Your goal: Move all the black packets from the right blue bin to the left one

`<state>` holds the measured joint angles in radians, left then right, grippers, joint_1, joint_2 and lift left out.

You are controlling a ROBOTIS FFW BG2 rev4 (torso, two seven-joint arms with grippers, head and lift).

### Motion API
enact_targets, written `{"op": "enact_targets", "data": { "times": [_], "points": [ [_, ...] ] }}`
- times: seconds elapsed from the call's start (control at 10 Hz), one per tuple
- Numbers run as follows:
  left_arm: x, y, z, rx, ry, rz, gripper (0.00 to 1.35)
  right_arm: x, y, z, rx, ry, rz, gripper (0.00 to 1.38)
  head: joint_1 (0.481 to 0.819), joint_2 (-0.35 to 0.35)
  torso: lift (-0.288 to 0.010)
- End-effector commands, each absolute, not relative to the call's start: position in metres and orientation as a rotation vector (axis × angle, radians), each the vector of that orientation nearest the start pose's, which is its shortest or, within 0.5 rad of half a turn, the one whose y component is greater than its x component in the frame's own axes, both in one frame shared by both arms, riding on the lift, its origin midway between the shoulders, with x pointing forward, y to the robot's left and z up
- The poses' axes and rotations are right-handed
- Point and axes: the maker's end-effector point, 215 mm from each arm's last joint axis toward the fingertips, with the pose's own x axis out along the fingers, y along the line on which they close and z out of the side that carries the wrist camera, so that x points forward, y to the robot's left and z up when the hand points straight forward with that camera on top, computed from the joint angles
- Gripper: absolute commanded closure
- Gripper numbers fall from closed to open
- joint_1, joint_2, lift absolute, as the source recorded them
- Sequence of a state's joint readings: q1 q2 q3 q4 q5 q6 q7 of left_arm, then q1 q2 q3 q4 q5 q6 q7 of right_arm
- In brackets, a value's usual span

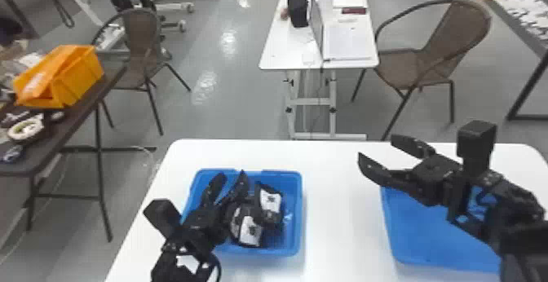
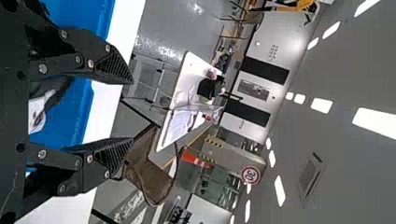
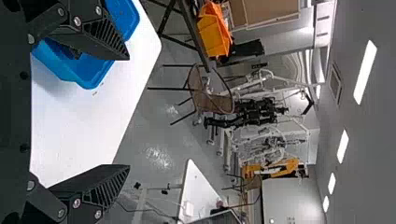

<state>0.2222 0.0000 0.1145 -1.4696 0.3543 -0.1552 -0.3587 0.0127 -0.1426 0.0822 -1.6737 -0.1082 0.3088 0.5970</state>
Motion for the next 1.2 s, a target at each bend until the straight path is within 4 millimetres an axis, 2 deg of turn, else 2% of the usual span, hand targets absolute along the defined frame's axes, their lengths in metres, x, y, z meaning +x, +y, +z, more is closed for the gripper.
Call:
{"op": "enact_targets", "data": {
  "times": [0.0,0.1,0.2,0.4,0.5,0.6,0.7,0.8,0.9,1.0,1.1],
  "points": [
    [0.499,0.238,-0.417,-0.311,-0.003,-0.161,0.23,0.534,-0.128,-0.378,0.014,0.204,0.609,0.22,0.695,0.143,0.000],
    [0.497,0.244,-0.387,-0.229,-0.070,-0.155,0.28,0.528,-0.147,-0.371,-0.009,0.169,0.550,0.22,0.695,0.132,0.000],
    [0.487,0.258,-0.361,-0.155,-0.127,-0.119,0.30,0.514,-0.167,-0.368,-0.018,0.146,0.494,0.22,0.695,0.113,0.000],
    [0.449,0.293,-0.343,-0.062,-0.173,-0.041,0.30,0.477,-0.197,-0.378,-0.012,0.130,0.382,0.22,0.695,0.104,0.000],
    [0.427,0.303,-0.352,0.037,-0.128,-0.037,0.30,0.456,-0.209,-0.386,0.009,0.123,0.343,0.22,0.695,0.109,0.000],
    [0.408,0.302,-0.370,0.062,-0.072,-0.046,0.30,0.435,-0.217,-0.398,0.006,0.146,0.314,0.22,0.695,0.114,0.000],
    [0.391,0.287,-0.390,0.046,-0.020,-0.072,0.30,0.411,-0.220,-0.409,-0.013,0.165,0.303,0.22,0.695,0.118,0.000],
    [0.380,0.274,-0.398,0.031,0.004,-0.086,0.30,0.385,-0.221,-0.425,-0.011,0.194,0.298,0.23,0.695,0.108,0.000],
    [0.370,0.279,-0.397,0.049,0.012,-0.053,0.30,0.366,-0.229,-0.436,-0.008,0.224,0.254,0.23,0.695,0.091,0.000],
    [0.360,0.287,-0.402,0.051,0.036,0.000,0.30,0.357,-0.234,-0.441,0.004,0.217,0.206,0.23,0.695,0.083,0.000],
    [0.362,0.287,-0.402,0.060,0.037,0.009,0.30,0.355,-0.232,-0.445,0.020,0.211,0.192,0.23,0.695,0.083,0.000]
  ]
}}
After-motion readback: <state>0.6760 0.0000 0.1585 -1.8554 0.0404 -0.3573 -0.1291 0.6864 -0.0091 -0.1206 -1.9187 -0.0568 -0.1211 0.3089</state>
